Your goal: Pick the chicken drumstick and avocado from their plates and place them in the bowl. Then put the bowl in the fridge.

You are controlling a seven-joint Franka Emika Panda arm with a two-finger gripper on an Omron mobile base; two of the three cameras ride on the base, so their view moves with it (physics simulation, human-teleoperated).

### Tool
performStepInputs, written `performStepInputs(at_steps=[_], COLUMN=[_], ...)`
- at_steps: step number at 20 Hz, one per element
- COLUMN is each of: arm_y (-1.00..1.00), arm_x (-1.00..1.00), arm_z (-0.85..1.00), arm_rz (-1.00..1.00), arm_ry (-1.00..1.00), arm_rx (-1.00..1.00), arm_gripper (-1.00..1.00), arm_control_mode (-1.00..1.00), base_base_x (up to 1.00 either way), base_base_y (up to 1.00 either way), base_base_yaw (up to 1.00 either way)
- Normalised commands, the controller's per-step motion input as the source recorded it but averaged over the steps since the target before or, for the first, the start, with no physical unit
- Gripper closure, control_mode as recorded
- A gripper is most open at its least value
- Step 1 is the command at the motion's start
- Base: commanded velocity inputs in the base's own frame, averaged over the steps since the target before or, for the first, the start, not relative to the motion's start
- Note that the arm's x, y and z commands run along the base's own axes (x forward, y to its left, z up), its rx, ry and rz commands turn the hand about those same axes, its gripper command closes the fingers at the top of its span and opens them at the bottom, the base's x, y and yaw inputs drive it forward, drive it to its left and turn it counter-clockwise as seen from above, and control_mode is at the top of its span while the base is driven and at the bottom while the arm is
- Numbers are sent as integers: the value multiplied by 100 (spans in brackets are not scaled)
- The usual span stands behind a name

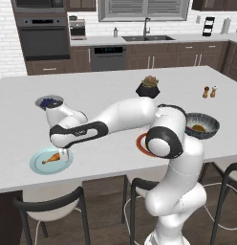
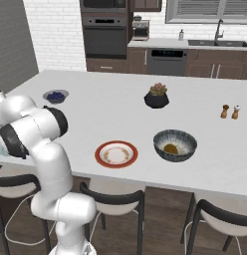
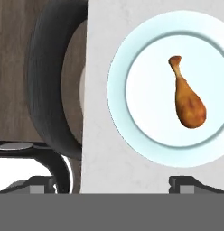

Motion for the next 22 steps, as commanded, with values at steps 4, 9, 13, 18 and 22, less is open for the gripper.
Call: performStepInputs(at_steps=[4,9,13,18,22], arm_y=[3,5,24,41,23], arm_x=[20,25,32,30,26], arm_z=[-15,-18,-29,-26,-22], arm_rz=[0,0,0,0,0], arm_ry=[0,0,0,0,0], arm_rx=[0,0,0,0,0], arm_gripper=[-100,-100,-100,-100,-100], arm_control_mode=[-100,-100,-100,-100,-100], base_base_x=[0,0,0,0,0], base_base_y=[0,0,0,0,0], base_base_yaw=[0,0,0,0,0])
